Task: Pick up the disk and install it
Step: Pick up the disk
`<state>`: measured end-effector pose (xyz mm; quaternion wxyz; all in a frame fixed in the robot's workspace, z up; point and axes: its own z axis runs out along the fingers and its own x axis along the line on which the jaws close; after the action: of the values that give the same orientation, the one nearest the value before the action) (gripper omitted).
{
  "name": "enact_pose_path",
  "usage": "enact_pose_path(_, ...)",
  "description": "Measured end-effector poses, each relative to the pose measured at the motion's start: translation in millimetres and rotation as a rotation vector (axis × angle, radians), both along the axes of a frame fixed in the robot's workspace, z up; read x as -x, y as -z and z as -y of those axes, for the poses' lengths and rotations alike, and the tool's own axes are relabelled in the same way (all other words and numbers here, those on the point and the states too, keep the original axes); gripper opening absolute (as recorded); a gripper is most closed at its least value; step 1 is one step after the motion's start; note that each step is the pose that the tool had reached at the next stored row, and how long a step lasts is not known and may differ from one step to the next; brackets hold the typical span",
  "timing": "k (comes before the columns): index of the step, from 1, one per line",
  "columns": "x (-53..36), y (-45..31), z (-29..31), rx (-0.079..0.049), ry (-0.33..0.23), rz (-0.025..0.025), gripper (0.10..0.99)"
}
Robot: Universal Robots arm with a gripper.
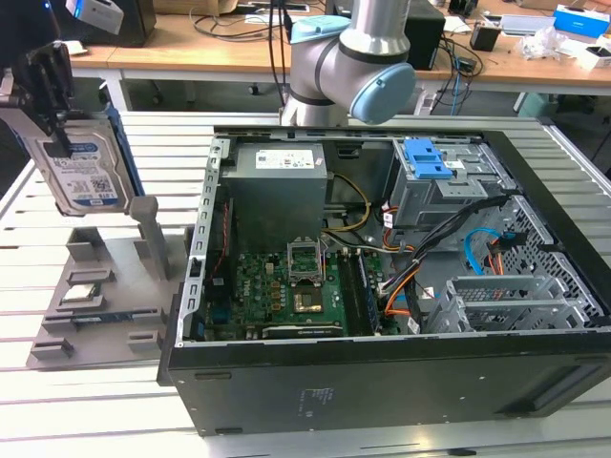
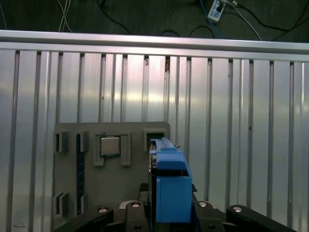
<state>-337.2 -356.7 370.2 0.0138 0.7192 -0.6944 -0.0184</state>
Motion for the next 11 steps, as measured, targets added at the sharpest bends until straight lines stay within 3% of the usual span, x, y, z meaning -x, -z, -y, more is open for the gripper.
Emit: enact_pose_path(11, 0.0, -5.1, -1.3, 0.0, 0.0, 0.0, 0.361)
